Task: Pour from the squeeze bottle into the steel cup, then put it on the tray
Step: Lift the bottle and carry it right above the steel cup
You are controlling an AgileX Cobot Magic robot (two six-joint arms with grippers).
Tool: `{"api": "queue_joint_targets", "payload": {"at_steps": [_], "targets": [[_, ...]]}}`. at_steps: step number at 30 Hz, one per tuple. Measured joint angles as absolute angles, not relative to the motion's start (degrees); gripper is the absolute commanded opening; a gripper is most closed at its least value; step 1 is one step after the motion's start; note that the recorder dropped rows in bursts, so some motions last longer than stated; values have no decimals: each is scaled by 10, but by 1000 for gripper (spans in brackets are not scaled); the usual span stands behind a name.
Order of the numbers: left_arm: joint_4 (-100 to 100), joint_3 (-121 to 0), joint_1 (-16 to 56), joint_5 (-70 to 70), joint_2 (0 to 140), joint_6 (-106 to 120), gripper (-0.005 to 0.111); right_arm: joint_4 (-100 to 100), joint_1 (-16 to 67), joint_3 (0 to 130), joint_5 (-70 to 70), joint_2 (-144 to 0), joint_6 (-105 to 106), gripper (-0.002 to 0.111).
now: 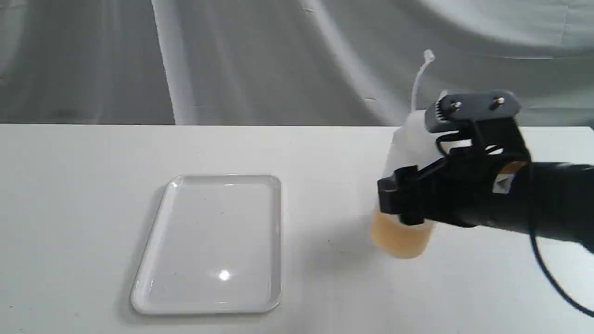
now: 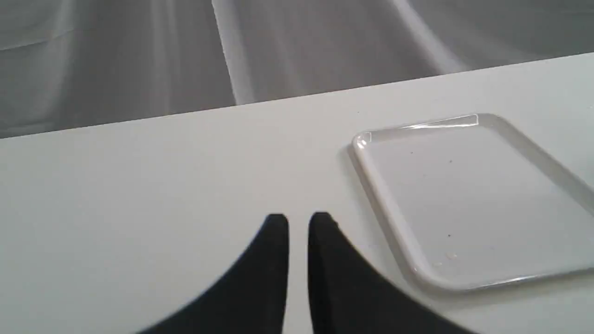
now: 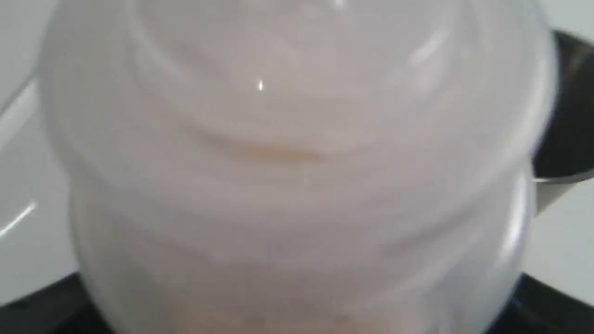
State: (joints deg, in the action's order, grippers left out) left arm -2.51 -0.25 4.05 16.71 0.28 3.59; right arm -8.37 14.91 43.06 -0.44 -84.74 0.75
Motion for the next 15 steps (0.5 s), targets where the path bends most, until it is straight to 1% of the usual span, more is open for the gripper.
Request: {"api": "queue_joint_targets", "payload": {"at_steps": [3, 9, 15], "targets": [[-25, -3, 41, 167, 3, 36, 8, -50, 114, 435, 31, -811, 8, 37], [-25, -3, 41, 167, 3, 36, 8, 37, 53, 503, 182, -780, 8, 37], [-25, -3, 41, 167, 3, 36, 8, 138, 25, 572, 280, -777, -20, 37]]}}
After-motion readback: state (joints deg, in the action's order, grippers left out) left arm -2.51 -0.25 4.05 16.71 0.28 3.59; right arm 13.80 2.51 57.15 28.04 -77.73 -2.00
